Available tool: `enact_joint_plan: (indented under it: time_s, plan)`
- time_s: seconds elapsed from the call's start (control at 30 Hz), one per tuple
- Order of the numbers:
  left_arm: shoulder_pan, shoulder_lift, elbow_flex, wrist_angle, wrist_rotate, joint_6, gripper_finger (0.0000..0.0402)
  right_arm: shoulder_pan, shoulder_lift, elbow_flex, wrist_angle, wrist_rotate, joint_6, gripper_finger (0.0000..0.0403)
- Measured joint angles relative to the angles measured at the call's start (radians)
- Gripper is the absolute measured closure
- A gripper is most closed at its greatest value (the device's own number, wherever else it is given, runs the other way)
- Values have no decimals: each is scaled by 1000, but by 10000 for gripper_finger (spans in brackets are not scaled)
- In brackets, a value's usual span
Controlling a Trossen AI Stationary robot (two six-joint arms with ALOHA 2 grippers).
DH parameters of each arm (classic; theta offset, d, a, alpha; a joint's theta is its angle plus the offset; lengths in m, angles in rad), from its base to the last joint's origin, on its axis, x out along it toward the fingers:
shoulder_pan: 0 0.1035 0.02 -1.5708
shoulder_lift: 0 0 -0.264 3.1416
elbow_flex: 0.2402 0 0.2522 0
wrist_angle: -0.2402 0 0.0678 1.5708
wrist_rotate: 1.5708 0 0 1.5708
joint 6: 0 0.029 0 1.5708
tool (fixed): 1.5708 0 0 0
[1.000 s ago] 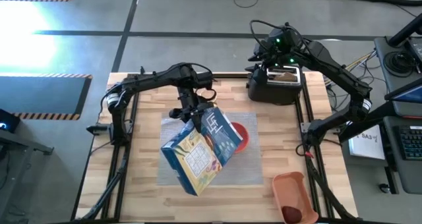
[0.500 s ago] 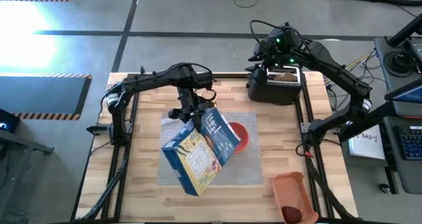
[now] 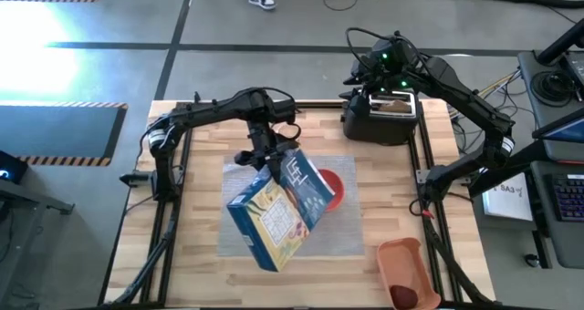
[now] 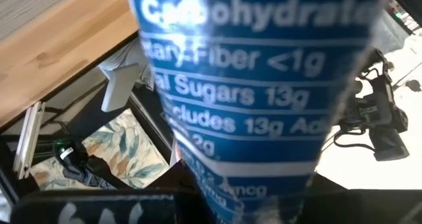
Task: Arrange a breakfast setting
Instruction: Pour the cereals from the cereal box into the orange bowl on the table mat
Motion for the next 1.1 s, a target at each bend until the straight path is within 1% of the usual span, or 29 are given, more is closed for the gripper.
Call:
enact_joint_plan:
  time_s: [0.13, 0.23, 1.1]
  plan:
    - [1, 0, -3, -21, -8, -5, 333, 0, 0, 0, 0, 0, 0, 199]
    - [1, 0, 1, -1, -3, 0, 333, 0, 0, 0, 0, 0, -1, 199]
    - [2, -3, 12, -12, -32, -10, 333, 0, 0, 0, 0, 0, 0, 199]
